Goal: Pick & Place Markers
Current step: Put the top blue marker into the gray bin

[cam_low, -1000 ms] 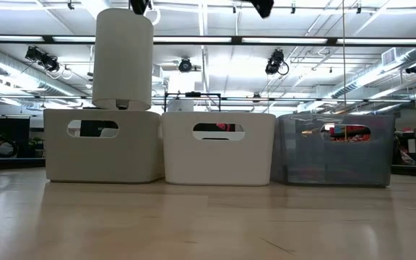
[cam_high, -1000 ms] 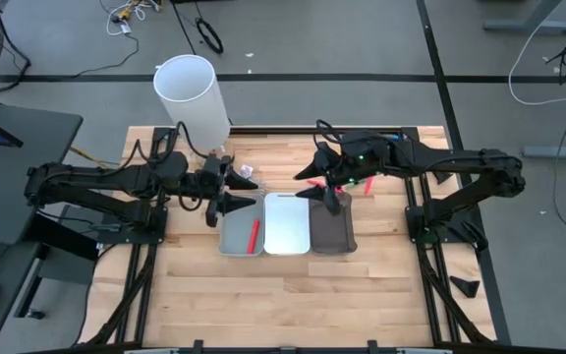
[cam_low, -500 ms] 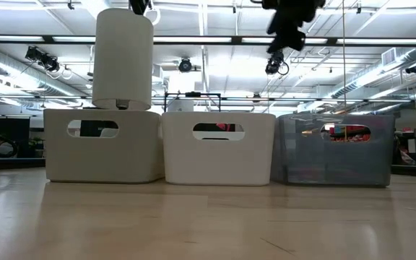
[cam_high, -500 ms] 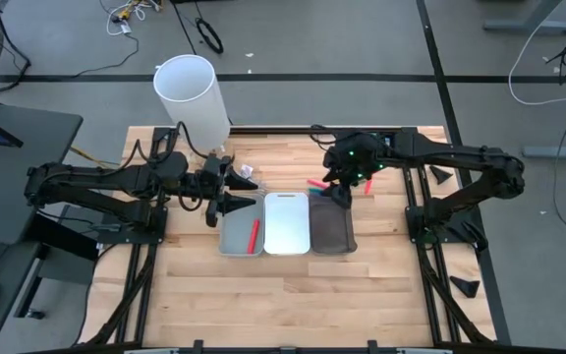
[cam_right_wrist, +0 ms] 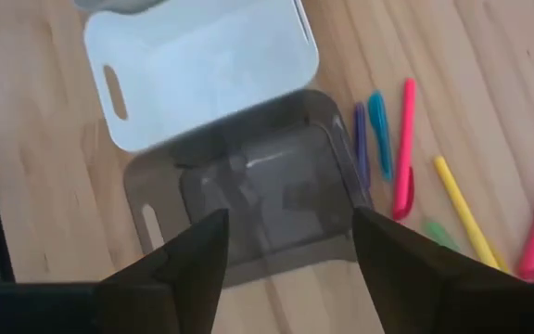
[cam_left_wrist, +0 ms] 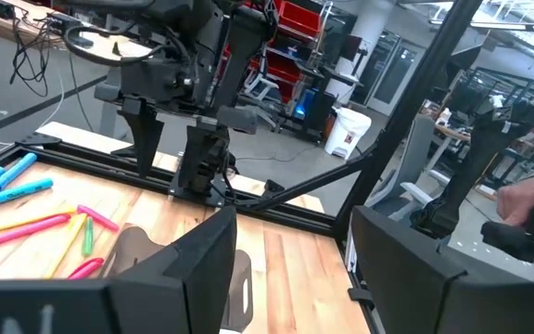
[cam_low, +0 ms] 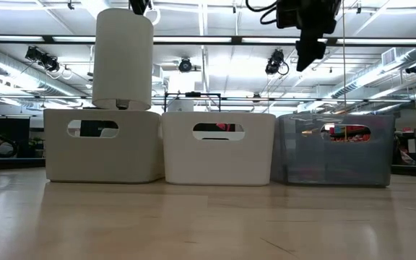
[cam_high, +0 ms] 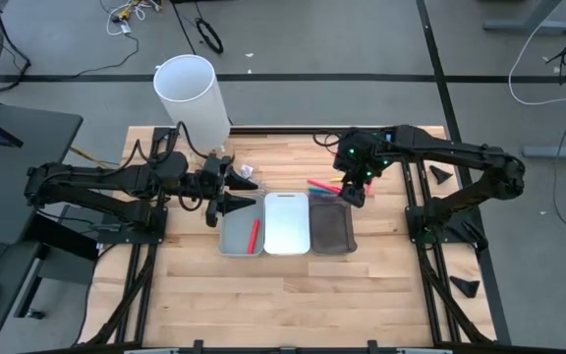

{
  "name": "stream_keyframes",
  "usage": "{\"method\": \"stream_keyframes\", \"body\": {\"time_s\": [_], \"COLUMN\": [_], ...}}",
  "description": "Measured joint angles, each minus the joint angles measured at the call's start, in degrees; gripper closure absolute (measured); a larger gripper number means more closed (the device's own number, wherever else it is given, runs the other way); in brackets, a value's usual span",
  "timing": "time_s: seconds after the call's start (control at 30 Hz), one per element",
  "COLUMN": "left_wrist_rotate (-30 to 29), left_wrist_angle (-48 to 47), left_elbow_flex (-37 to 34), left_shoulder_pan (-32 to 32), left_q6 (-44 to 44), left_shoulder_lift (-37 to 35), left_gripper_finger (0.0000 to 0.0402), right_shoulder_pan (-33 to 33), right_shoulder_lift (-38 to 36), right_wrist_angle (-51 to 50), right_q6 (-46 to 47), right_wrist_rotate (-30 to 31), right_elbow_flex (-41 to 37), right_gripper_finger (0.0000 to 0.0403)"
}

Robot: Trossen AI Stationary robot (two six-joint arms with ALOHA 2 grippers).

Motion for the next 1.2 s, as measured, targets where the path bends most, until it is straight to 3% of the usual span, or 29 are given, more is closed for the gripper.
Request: {"method": "stream_keyframes", "body": {"time_s": [0.13,0.4,0.77,1.2], "left_wrist_rotate": [0.0,0.0,0.0,0.0], "left_wrist_angle": [0.0,0.0,0.0,0.0], "left_elbow_flex": [0.01,0.02,0.02,0.02], "left_shoulder_pan": [0.0,0.0,-0.02,-0.02], "left_q6": [-0.02,-0.02,-0.02,-0.02], "left_shoulder_lift": [0.0,0.0,0.0,0.02], "left_gripper_finger": [0.0181,0.0181,0.0181,0.0181], "right_shoulder_pan": [-1.17,-5.52,-20.81,-36.55], "right_shoulder_lift": [0.0,0.0,0.61,11.01], "right_wrist_angle": [-0.5,-0.31,1.23,1.9], "right_q6": [-2.4,-5.03,-13.21,-18.46], "right_wrist_rotate": [0.59,8.69,9.47,9.55], "right_elbow_flex": [0.0,0.02,0.07,0.07], "right_gripper_finger": [0.0169,0.0169,0.0169,0.0169]}}
